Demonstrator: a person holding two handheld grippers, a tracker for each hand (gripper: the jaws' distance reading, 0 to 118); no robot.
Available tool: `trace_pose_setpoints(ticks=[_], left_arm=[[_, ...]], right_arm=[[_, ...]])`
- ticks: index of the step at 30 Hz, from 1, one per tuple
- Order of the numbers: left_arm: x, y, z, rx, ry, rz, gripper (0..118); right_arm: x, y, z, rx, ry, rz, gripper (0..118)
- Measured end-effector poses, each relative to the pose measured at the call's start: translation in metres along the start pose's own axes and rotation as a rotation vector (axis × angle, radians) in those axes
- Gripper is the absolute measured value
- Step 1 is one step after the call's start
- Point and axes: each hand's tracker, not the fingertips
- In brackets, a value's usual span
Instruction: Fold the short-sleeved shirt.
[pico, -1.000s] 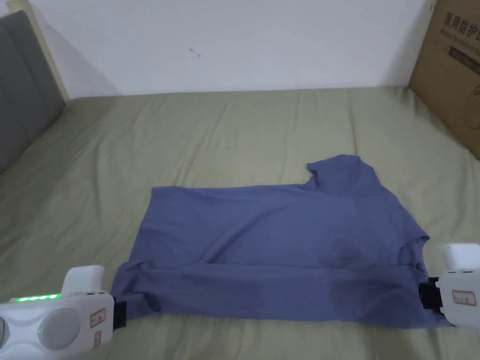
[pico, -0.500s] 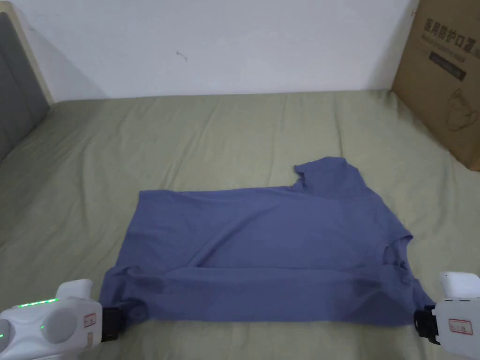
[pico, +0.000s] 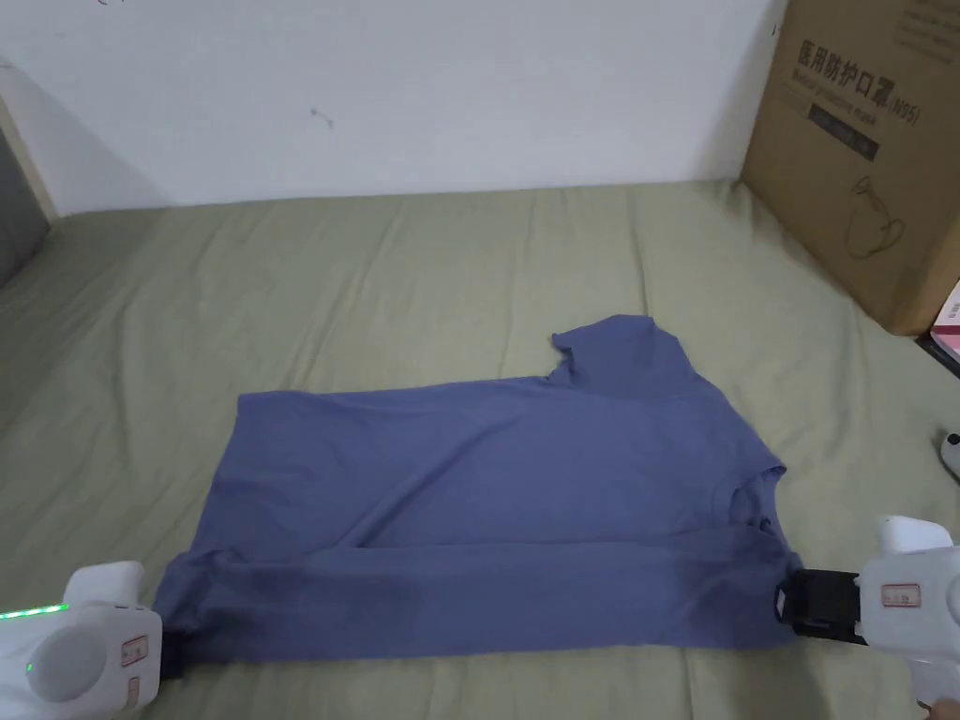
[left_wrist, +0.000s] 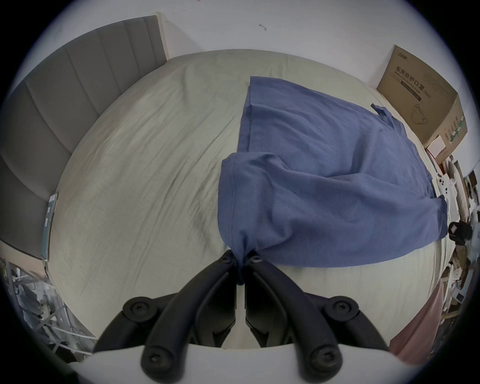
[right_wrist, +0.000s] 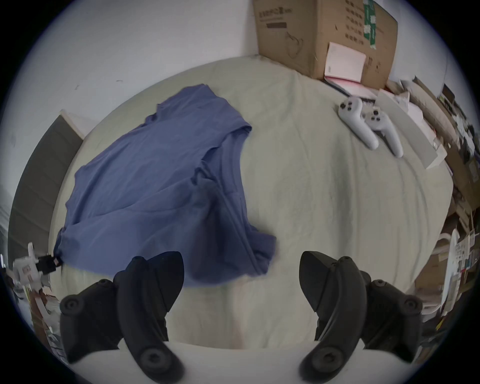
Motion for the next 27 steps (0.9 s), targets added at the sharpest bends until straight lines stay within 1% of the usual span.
trace_pose_setpoints(ticks=[1, 2, 3, 4, 5, 6, 7, 9, 13, 17, 21, 23, 27], left_arm=[[0.000, -0.001, -0.002, -0.001, 0.002, -0.002, 4], [0.000, -0.001, -0.003, -0.002, 0.005, -0.006, 4], [0.001, -0.001, -0.002, -0.005, 0.006, -0.010, 4], [0.001, -0.001, -0.001, -0.006, 0.007, -0.013, 4], [0.000, -0.001, -0.003, -0.006, 0.005, -0.015, 4], [-0.001, -0.001, -0.002, -0.006, 0.007, -0.019, 4], [-0.001, -0.001, -0.001, -0.004, 0.006, -0.022, 4], [-0.002, 0.001, 0.000, -0.006, 0.004, -0.030, 4], [-0.006, -0.001, 0.010, -0.003, -0.004, -0.041, 4], [-0.010, -0.006, 0.025, 0.006, -0.018, -0.058, 4], [-0.012, -0.025, 0.046, 0.002, -0.014, -0.101, 4], [-0.013, -0.039, 0.053, -0.013, -0.016, -0.111, 4], [-0.017, -0.079, 0.056, -0.072, -0.009, -0.128, 4]], right_arm=[[0.000, -0.001, -0.010, -0.016, 0.015, 0.002, 89], [-0.001, -0.003, -0.022, -0.071, 0.025, 0.001, 70], [-0.007, -0.006, -0.030, -0.114, 0.030, 0.016, 35], [-0.013, -0.010, -0.033, -0.117, -0.001, 0.022, 34], [-0.019, -0.012, -0.027, -0.058, -0.048, 0.054, 29], [-0.022, -0.011, -0.023, -0.060, -0.036, 0.084, 19], [-0.024, -0.010, -0.021, -0.060, -0.026, 0.081, 13], [-0.023, -0.006, -0.017, -0.061, -0.003, 0.058, 10], [-0.018, -0.003, -0.005, -0.043, 0.012, 0.035, 10], [-0.017, -0.008, 0.024, -0.012, 0.029, 0.051, 10], [-0.011, -0.020, 0.052, 0.003, 0.014, 0.076, 10], [-0.001, -0.031, 0.061, -0.005, 0.023, 0.076, 10], [0.013, -0.068, 0.069, -0.064, -0.002, 0.077, 10]])
